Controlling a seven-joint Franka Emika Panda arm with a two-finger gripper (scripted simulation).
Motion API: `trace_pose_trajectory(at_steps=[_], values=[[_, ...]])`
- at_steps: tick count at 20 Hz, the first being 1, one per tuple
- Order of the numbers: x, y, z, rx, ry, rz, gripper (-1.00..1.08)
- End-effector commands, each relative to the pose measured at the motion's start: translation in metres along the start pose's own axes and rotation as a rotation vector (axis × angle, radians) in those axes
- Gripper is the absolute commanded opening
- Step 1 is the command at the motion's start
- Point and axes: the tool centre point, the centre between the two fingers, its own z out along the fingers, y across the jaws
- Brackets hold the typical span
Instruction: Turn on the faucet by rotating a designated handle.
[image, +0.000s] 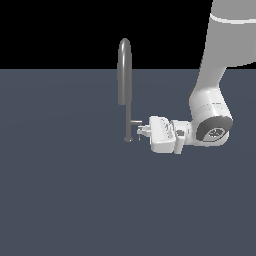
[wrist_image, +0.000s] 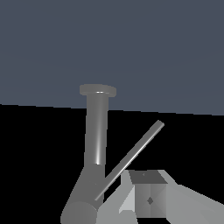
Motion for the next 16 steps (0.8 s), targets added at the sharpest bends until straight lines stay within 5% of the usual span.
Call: trace_pose_trajectory(at_steps=[1, 16], values=[[0.003, -0.002, 0.0, 0.002, 0.002, 0.002, -1.0], [0.048, -0.017, -0.001, 0.011, 0.013, 0.046, -1.0]])
